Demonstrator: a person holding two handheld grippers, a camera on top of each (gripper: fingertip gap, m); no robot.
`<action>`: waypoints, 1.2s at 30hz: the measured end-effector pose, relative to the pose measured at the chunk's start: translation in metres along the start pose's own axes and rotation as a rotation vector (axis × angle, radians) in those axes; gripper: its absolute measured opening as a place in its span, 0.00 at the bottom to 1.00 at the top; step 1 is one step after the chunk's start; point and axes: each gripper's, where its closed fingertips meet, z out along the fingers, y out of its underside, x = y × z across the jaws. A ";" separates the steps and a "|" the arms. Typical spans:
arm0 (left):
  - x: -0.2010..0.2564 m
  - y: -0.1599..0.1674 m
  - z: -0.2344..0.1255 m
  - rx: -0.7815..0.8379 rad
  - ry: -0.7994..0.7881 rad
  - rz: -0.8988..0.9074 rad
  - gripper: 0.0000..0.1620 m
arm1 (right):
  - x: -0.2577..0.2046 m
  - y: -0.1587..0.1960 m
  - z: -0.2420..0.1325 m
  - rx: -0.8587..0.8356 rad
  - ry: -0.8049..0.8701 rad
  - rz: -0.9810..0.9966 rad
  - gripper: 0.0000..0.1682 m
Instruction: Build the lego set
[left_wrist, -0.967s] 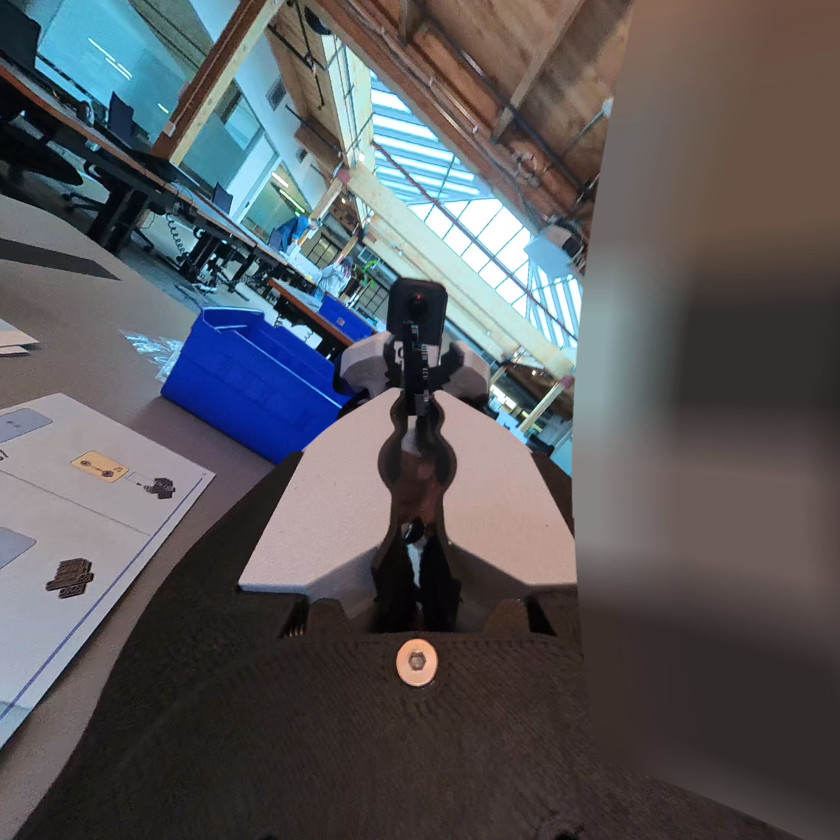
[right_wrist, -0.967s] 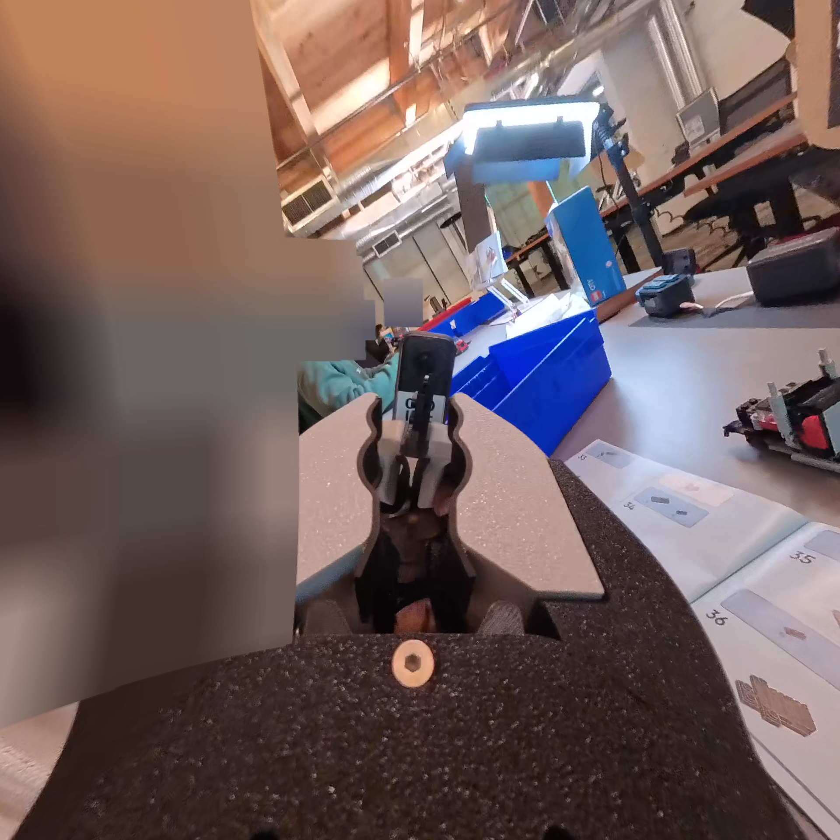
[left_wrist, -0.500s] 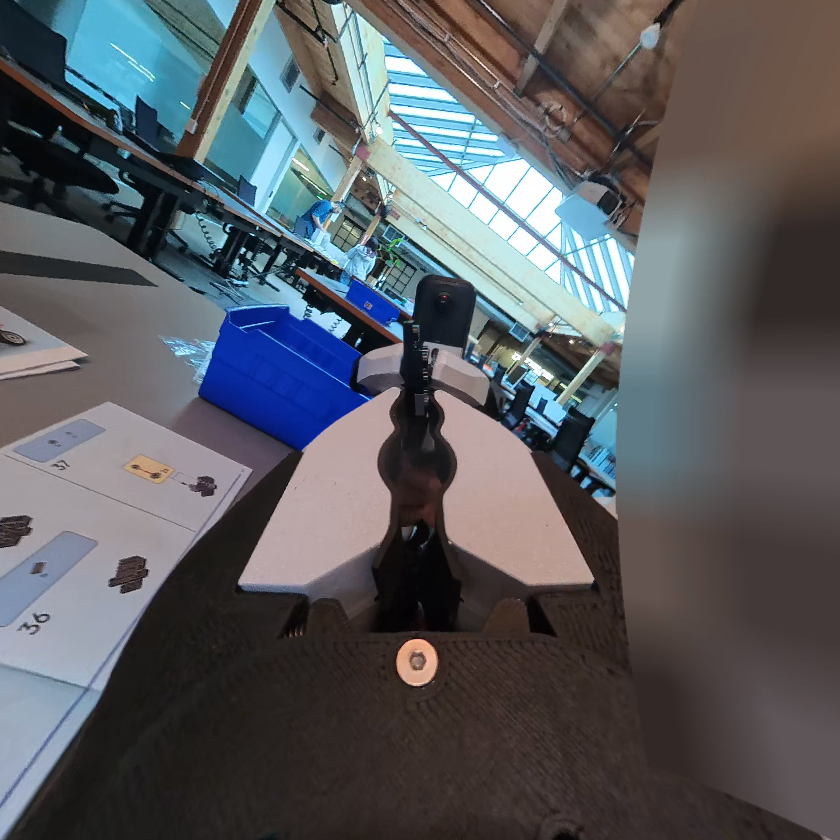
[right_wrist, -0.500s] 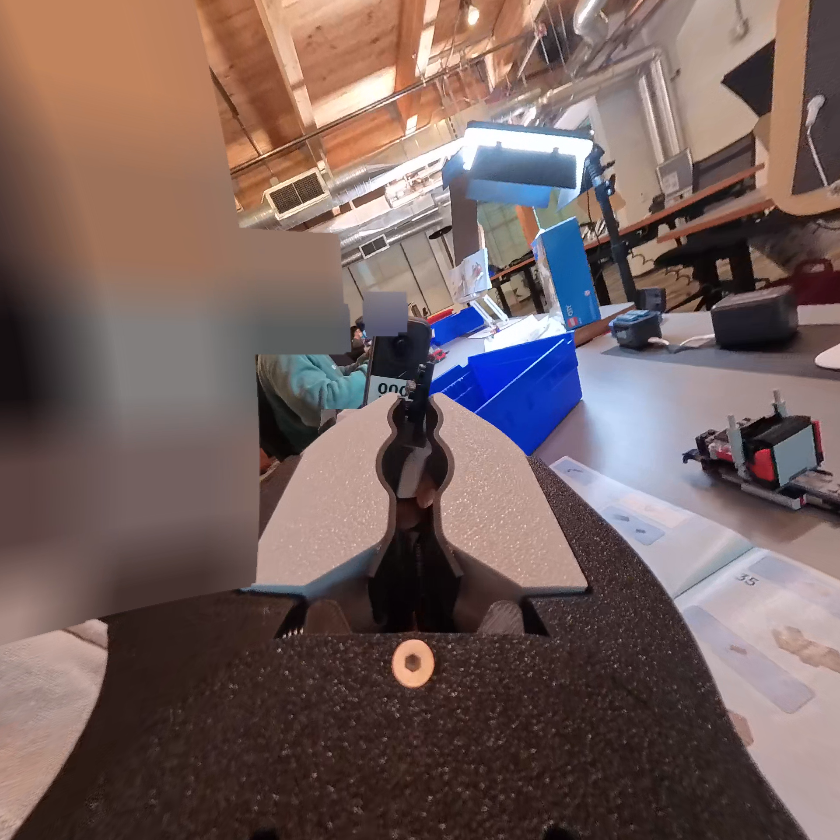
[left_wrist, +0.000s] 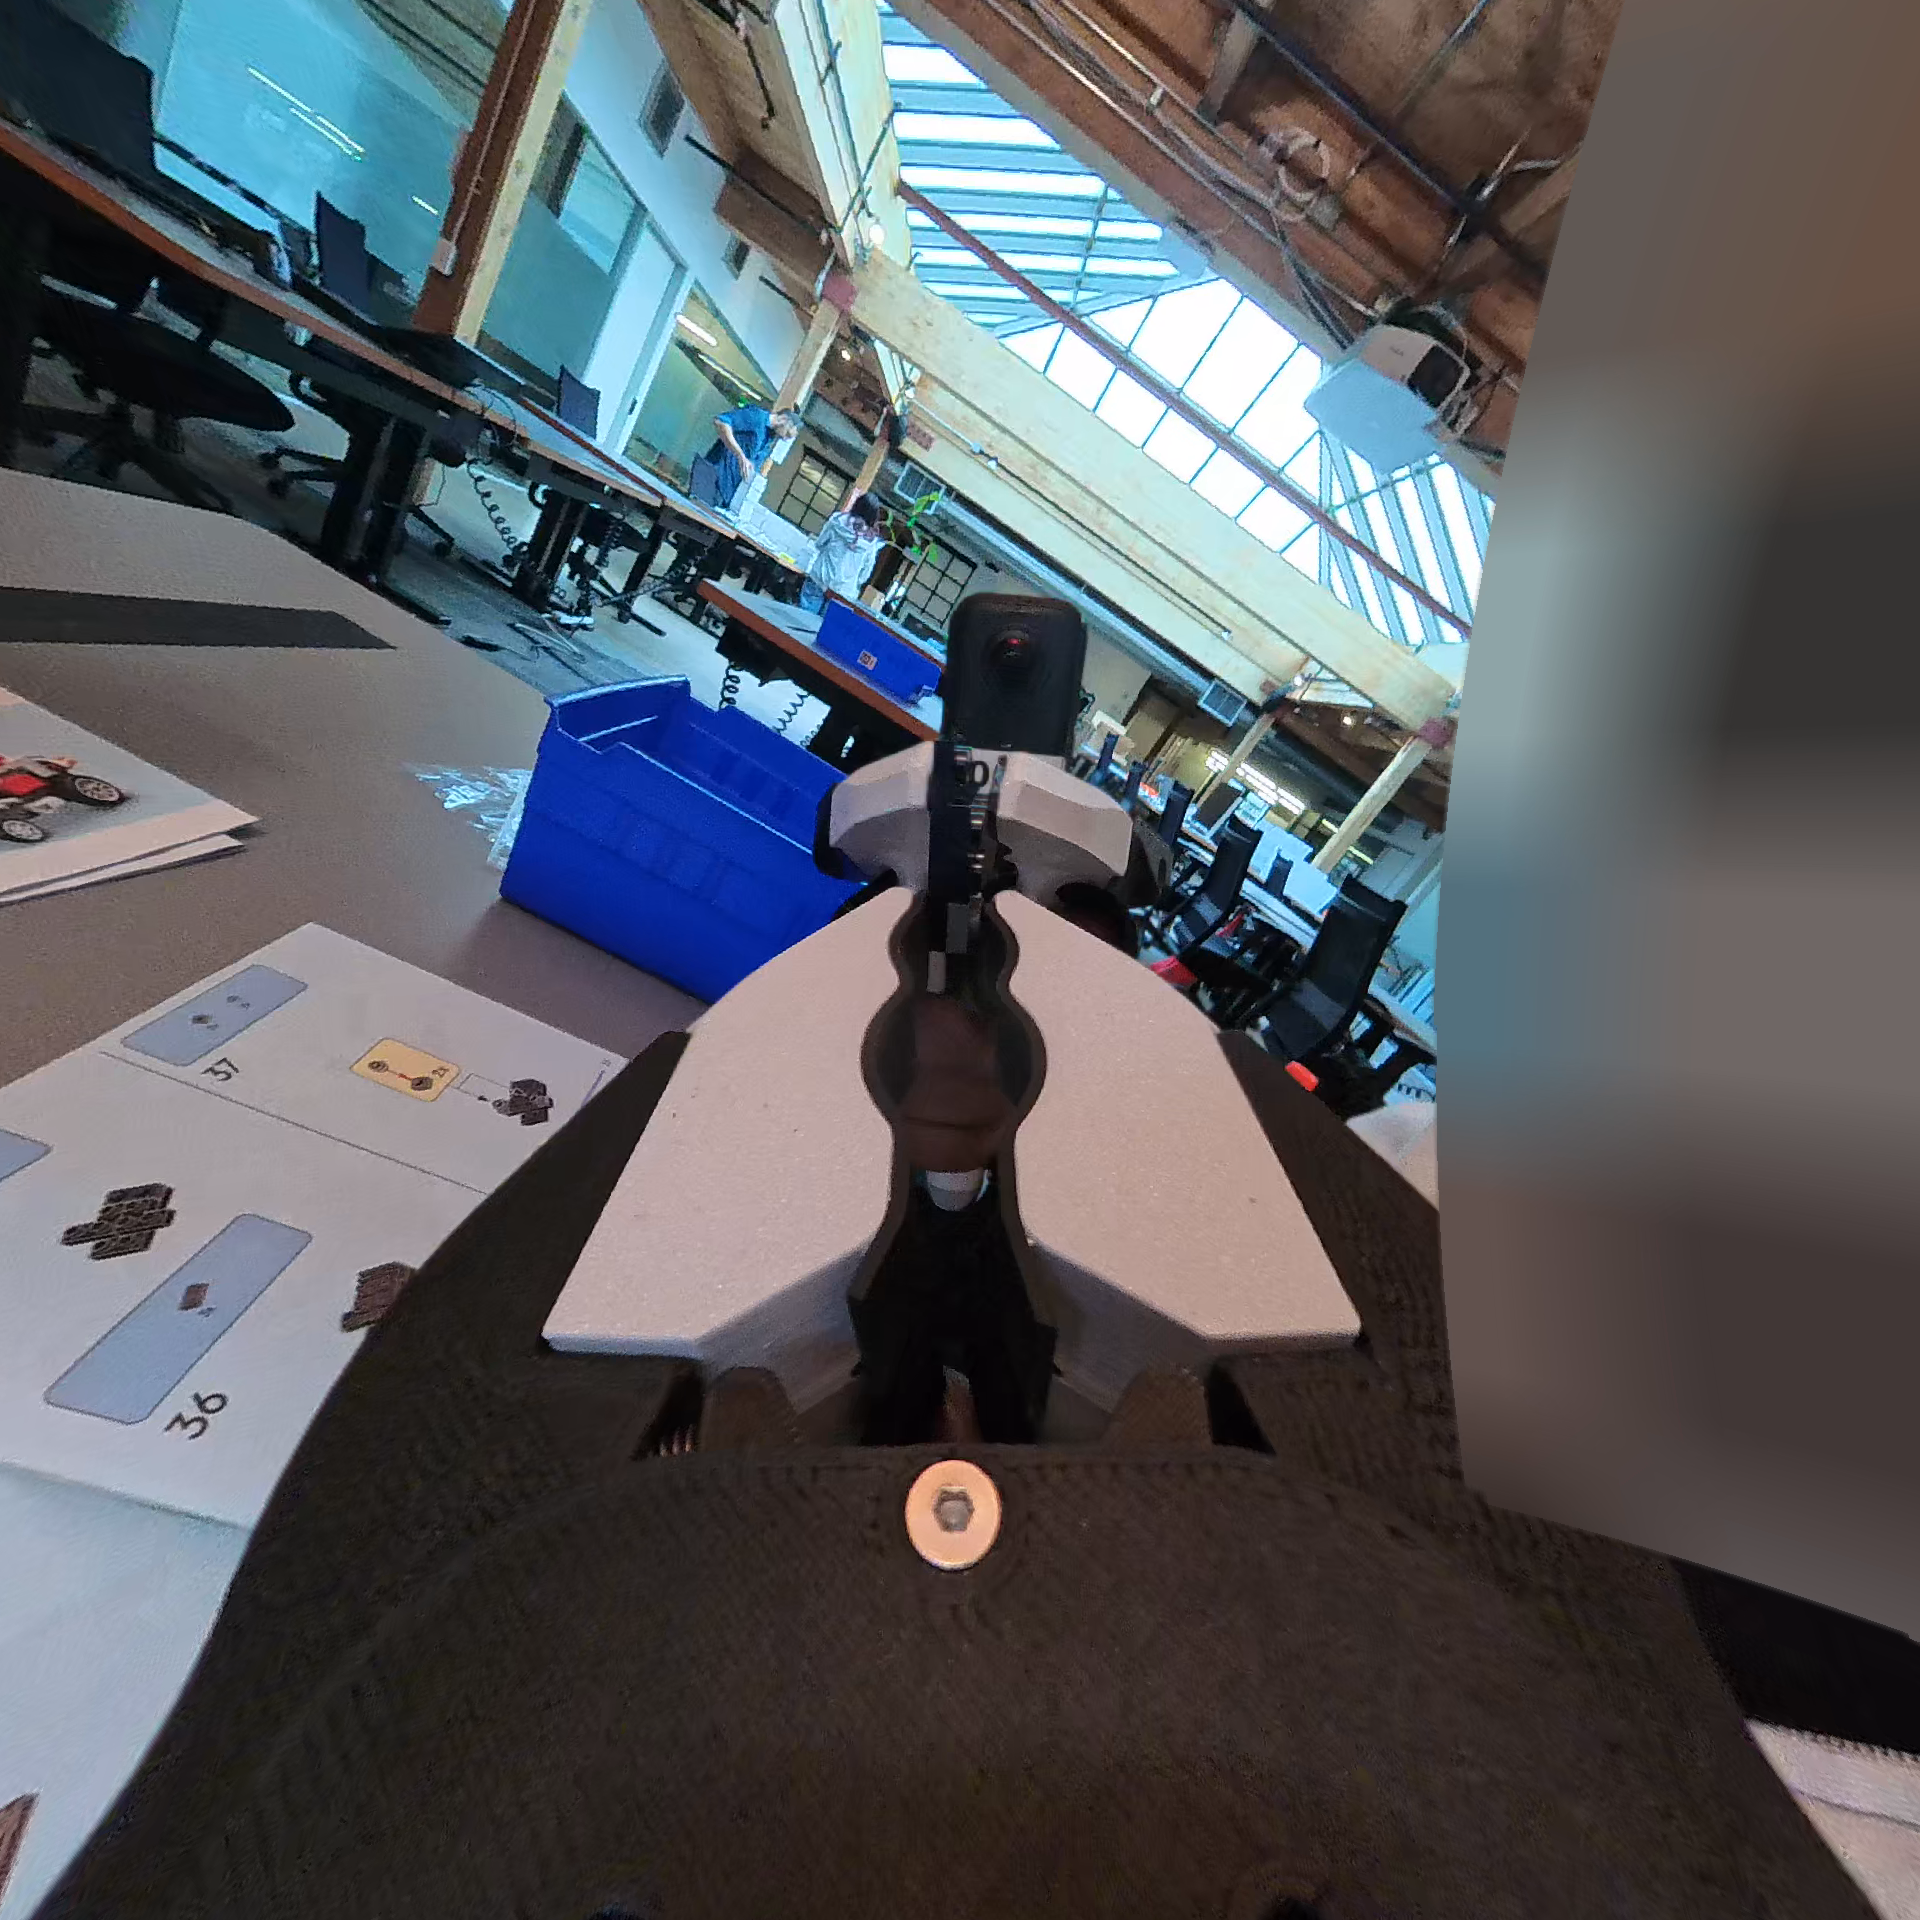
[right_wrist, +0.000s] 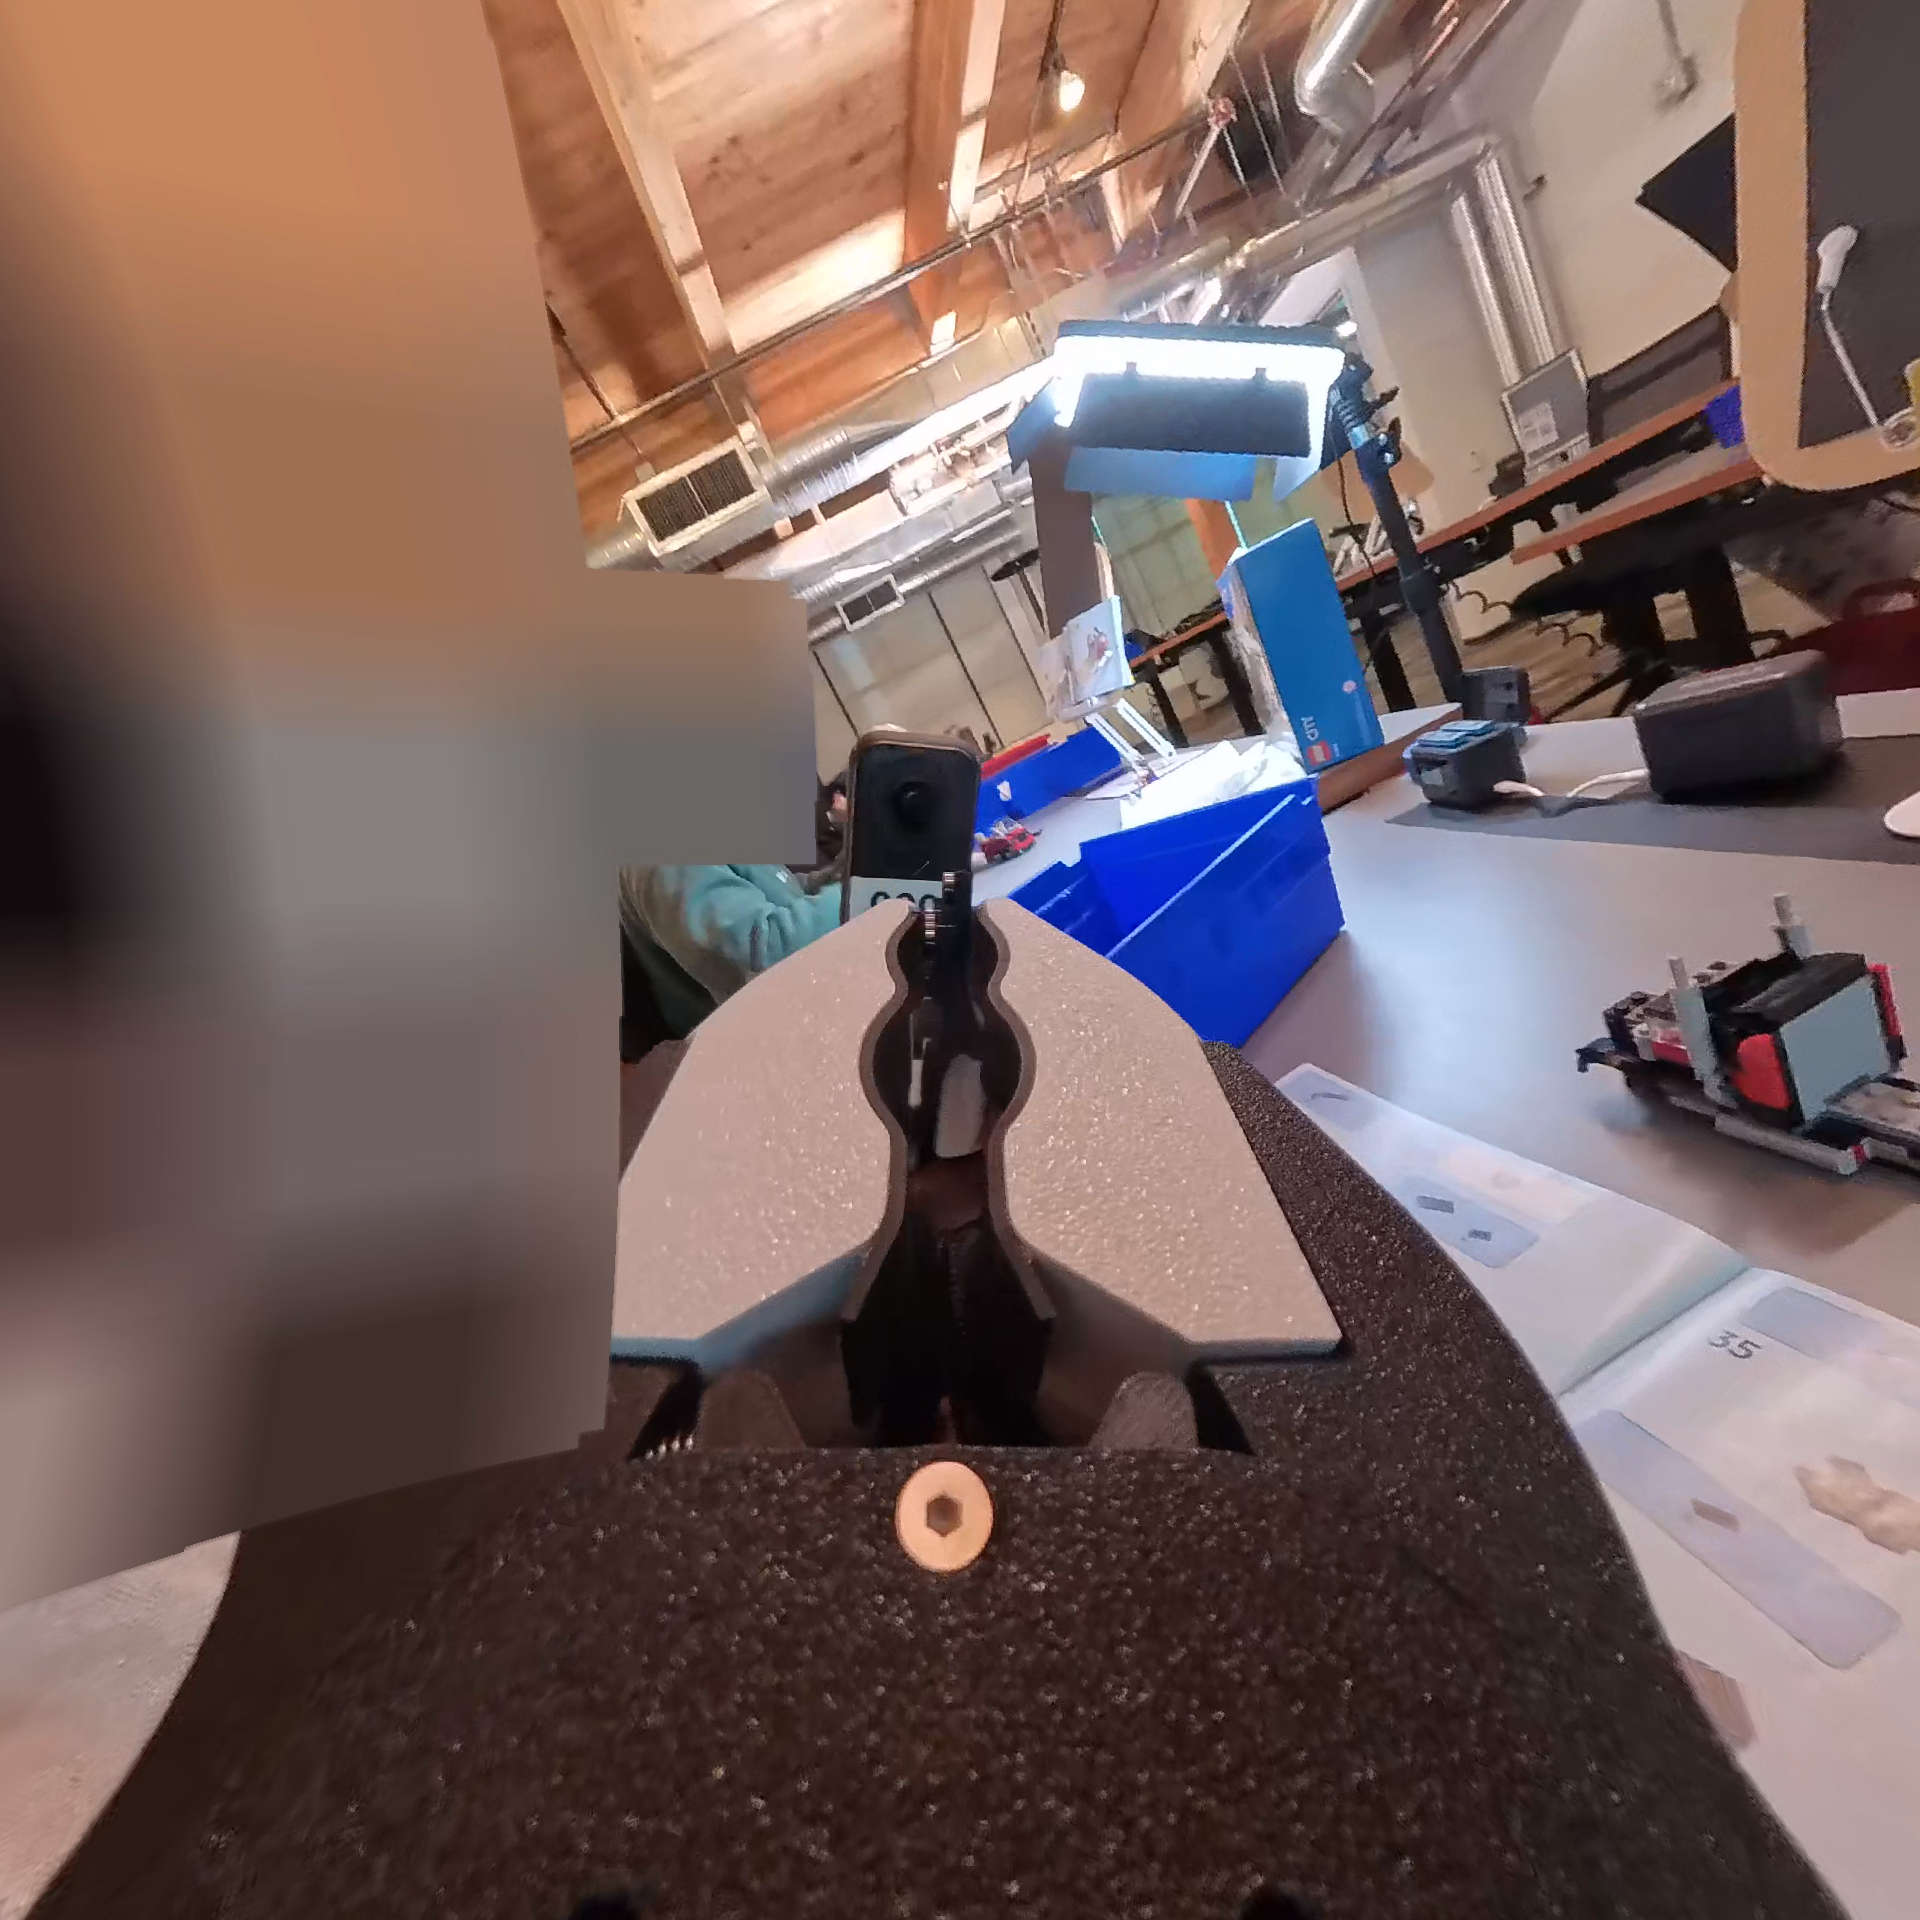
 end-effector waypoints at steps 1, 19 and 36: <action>0.000 0.000 -0.001 -0.010 0.002 0.012 0.08 | -0.001 0.001 0.000 0.008 -0.011 0.019 0.05; 0.006 -0.015 -0.005 0.060 0.028 0.135 0.06 | -0.006 -0.001 -0.003 0.038 -0.029 -0.081 0.05; 0.007 -0.008 0.000 0.064 0.091 -0.003 0.05 | -0.006 0.002 0.003 0.056 -0.063 0.051 0.05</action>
